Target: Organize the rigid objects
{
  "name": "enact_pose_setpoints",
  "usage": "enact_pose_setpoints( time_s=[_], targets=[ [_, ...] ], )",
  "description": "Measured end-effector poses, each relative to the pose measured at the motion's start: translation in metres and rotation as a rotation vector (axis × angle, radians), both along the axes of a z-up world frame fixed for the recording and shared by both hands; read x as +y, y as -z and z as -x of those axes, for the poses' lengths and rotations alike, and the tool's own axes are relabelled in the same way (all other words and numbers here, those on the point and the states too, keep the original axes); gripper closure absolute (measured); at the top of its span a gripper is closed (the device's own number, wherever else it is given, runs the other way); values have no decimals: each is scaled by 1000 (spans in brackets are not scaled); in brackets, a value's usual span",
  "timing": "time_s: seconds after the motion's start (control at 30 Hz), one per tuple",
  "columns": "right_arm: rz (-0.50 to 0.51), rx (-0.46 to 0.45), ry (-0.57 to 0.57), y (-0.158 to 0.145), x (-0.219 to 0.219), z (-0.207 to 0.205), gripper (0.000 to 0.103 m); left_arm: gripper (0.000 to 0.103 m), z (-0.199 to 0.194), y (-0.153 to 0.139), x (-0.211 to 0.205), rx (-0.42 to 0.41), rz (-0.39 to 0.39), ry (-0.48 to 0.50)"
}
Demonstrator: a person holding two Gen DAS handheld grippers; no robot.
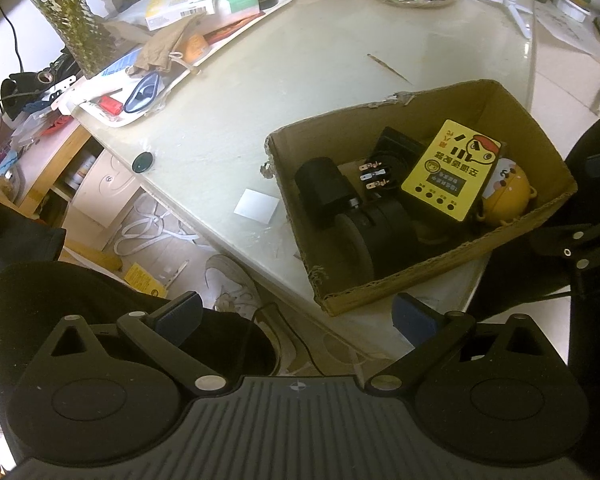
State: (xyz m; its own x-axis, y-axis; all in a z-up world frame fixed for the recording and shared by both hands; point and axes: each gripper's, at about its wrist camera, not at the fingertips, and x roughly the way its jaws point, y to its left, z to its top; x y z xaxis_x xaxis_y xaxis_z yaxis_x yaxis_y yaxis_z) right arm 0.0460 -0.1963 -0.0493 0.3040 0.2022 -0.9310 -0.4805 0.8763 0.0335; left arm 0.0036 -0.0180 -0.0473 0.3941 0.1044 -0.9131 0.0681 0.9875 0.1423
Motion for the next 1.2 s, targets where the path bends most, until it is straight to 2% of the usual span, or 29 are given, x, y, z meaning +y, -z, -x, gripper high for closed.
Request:
enact_pose_setpoints(
  time_s=[1.2],
  targets=[
    [-9, 5, 9, 0, -2, 0, 0, 0, 0, -1, 0, 0, 1, -2]
  ],
)
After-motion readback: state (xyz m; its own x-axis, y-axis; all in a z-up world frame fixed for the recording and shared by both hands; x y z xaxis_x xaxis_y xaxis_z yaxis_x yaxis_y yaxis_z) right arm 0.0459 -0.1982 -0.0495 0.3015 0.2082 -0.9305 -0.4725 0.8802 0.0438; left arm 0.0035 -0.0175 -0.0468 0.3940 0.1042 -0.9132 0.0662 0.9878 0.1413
